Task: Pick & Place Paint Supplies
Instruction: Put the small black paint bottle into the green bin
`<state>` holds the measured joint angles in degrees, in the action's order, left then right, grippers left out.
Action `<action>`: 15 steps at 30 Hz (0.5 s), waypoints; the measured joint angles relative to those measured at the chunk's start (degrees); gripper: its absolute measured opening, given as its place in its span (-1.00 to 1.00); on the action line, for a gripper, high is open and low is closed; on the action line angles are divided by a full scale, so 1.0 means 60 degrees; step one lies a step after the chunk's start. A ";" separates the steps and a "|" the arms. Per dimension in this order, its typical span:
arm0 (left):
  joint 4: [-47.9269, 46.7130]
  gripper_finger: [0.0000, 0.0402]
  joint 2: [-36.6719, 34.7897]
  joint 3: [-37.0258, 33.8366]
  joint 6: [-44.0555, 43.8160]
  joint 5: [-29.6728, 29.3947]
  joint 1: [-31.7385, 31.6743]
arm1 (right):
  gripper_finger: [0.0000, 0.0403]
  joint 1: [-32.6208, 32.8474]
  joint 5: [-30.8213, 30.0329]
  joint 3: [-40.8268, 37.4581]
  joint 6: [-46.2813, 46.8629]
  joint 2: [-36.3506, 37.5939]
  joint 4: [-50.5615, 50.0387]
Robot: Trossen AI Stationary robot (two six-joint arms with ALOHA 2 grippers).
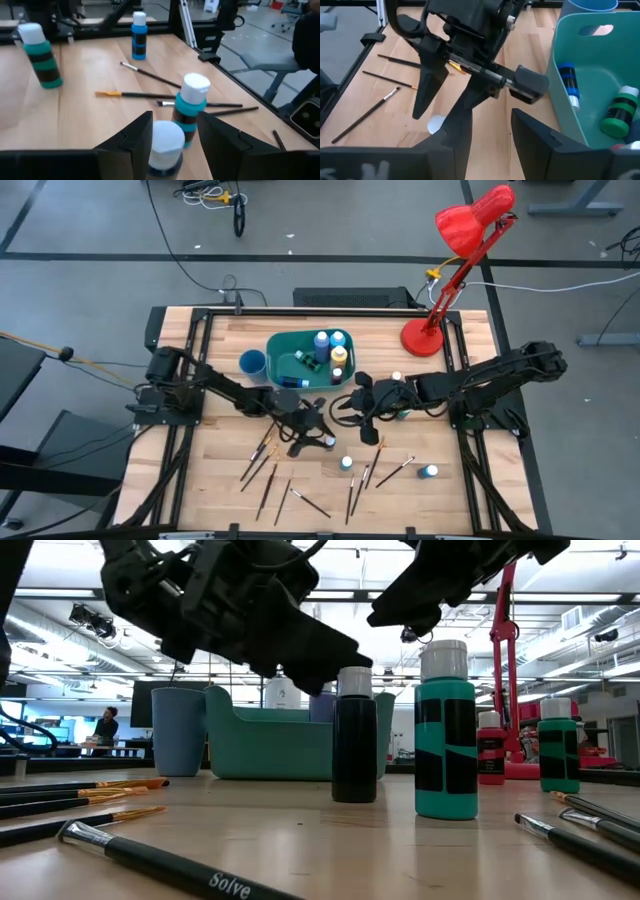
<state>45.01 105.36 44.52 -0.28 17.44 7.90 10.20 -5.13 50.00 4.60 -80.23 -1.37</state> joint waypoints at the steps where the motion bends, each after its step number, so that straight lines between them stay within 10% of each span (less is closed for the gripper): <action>1: -0.0003 -0.15 0.0069 0.0095 0.0031 0.0025 -0.0004 | -0.32 0.0000 0.0000 0.0000 0.0004 0.0000 0.0000; 15: -0.0752 -0.02 0.0125 0.0130 0.0605 -0.0801 0.0029 | -0.32 0.0000 0.0001 0.0000 0.0058 0.0000 0.0084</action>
<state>40.49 106.10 45.30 3.35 12.64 8.08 10.20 -5.12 50.00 4.95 -80.23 -0.86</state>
